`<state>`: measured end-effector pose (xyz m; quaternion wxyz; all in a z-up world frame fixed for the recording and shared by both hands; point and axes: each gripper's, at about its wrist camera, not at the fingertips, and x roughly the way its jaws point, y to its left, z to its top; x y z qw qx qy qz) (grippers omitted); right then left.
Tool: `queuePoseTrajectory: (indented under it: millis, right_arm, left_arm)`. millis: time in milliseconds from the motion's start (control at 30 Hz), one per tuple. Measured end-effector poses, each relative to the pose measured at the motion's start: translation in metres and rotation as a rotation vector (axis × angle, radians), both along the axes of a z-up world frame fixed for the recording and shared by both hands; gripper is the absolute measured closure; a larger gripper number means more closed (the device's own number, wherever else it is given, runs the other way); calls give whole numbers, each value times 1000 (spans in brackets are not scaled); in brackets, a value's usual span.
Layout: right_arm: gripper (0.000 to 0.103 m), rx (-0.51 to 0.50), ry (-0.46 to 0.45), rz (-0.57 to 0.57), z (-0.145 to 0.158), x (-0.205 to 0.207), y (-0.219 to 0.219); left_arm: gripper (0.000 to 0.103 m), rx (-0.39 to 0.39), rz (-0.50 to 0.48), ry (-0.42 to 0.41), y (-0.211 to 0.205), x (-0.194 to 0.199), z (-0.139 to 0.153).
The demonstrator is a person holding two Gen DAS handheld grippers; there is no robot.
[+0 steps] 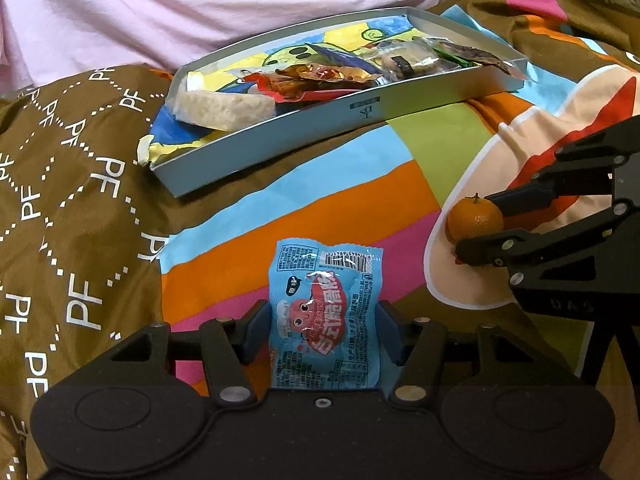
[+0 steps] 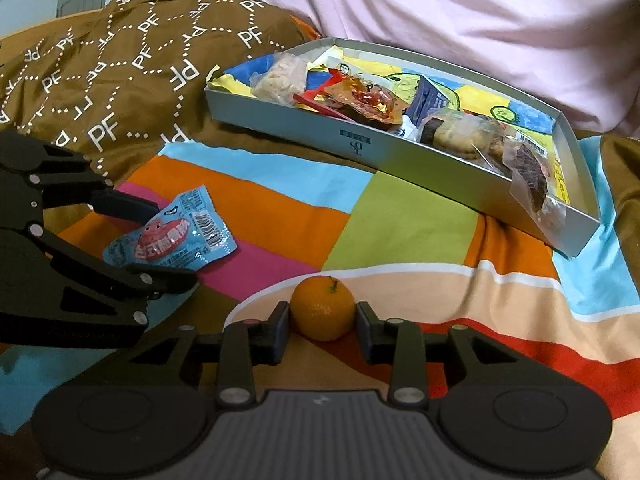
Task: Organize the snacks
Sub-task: 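Lift the blue packet and mandarin and carry both over the tray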
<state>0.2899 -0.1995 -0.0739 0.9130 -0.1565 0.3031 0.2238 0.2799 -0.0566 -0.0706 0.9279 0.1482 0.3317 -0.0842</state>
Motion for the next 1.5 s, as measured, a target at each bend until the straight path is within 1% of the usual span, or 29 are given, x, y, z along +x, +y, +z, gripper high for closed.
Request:
queuePoseTrajectory:
  millis: [167,467,633,767,900,1000,1233,1367,1500]
  right_arm:
    - [65,10,-8,2,1,-1,0]
    - [65,26,-36,5,5,-3,0]
    - [65,41,-81,11,11,-7,0]
    - [65,64,-130,10,17,-10,-1]
    - [65,92,-191,-3,25,-11,-5]
    - [65,131,-239,-28,32,-12,-12]
    - [65,221,-341,-115,52,-7,-37]
    - [65,249,-361,-189,57,4,-57]
    - [64,268,-362,-274,58,17,-79]
  left_arm:
    - [45,-18,17,-10,2,-1,2]
    - [45,-47,83,-73,10,-1,9]
    - [44,-75,116,-124,13,-2,17]
    - [44,-110,134,-189,11,1,32]
    - [44,-153,139,-255,5,10,56]
    - [44,-185,136,-284,-5,20,73]
    - [44,-245,101,-277,-36,53,99]
    - [44,-276,97,-252,-54,75,105]
    - [44,-327,128,-227,-65,101,110]
